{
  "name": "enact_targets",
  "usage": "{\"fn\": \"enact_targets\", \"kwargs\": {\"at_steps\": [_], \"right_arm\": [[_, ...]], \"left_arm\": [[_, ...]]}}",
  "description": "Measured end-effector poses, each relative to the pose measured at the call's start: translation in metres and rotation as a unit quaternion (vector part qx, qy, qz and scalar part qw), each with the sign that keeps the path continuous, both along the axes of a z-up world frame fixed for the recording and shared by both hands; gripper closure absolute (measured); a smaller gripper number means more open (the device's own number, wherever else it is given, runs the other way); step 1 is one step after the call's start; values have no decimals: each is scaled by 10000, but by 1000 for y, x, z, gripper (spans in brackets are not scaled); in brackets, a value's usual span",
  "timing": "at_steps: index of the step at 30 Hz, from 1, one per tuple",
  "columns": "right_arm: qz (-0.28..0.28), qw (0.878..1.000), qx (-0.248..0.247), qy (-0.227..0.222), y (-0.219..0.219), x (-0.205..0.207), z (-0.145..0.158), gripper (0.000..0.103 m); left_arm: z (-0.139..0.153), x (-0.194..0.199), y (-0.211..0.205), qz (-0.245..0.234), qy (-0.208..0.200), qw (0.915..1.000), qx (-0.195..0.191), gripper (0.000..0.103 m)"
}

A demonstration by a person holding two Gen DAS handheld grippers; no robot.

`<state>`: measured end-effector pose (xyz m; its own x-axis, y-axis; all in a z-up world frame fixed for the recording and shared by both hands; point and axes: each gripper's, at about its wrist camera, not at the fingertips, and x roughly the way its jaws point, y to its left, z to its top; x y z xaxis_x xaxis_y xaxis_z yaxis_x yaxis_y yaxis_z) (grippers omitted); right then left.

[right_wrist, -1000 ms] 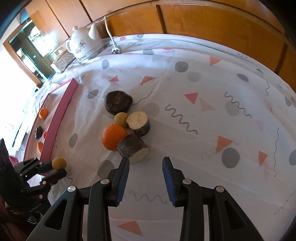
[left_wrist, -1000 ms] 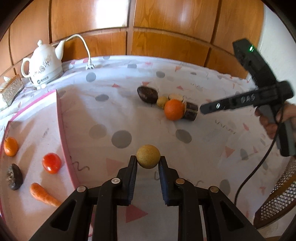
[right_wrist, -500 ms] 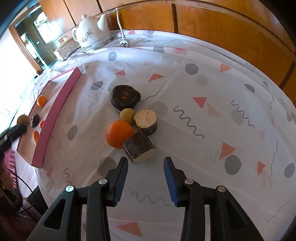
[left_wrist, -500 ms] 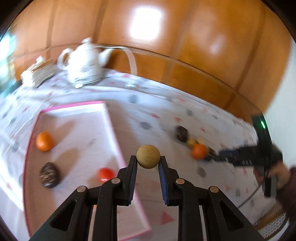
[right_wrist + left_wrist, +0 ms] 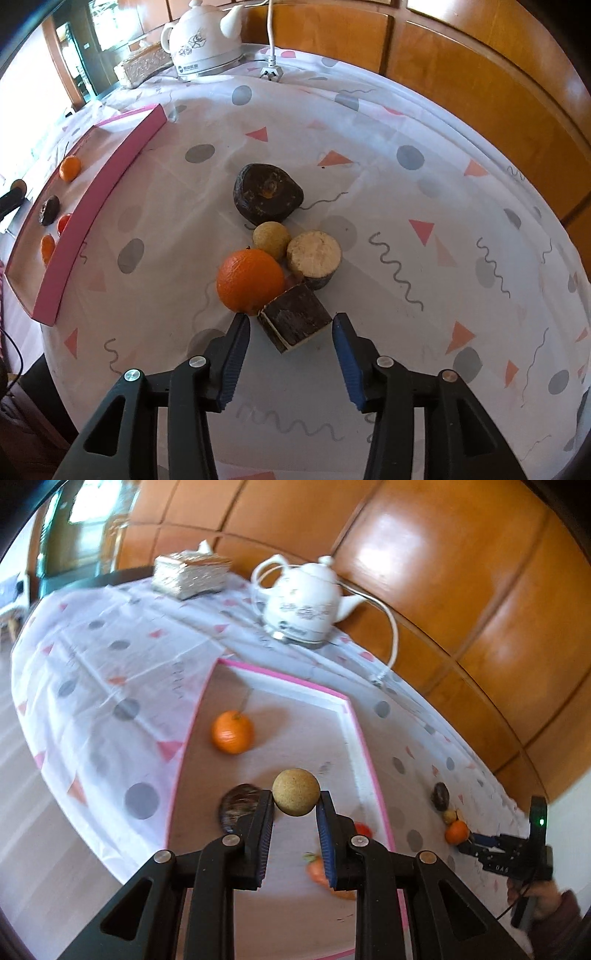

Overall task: Organize fruits
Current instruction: 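Drop the yellow fruit into the tray with the left tool while the right tool grips the log slice, then carry the dark log slice into the pink tray and open the right tool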

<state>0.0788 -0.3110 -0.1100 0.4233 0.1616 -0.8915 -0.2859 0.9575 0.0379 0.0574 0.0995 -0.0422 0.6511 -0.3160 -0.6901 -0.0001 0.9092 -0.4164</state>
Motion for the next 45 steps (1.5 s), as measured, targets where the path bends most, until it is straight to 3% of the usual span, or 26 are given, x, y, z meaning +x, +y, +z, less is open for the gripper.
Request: {"fn": "enact_targets", "kwargs": {"at_steps": [4,10,21,23,35,41,45], "right_arm": [[9,9999,-113,-80,2,-1,-1,60],[-43,9997,-197,-110,4,-1,-2,60],[-198,9996,-162,-132,5,0,-3,60],[-246,9995,-137,-146,4,-1,-3,60],[-370,9992,38,-156,6,-18,-1,60],[-362,9991,204,-101,9,-33,0,60],[-307,9988,380,-88,15,-42,3,60]], "left_arm": [[-6,3,8,69,122,9996,-253,80],[-13,7,8,130,261,9993,-230,79],[-12,1,-16,-99,109,9971,752,77],[-12,-1,-16,-60,82,9968,791,68],[-10,-9,-9,430,78,9910,1262,40],[-3,-14,-10,518,-149,9894,1345,28],[1,-15,-13,529,-249,9883,1411,26]]}}
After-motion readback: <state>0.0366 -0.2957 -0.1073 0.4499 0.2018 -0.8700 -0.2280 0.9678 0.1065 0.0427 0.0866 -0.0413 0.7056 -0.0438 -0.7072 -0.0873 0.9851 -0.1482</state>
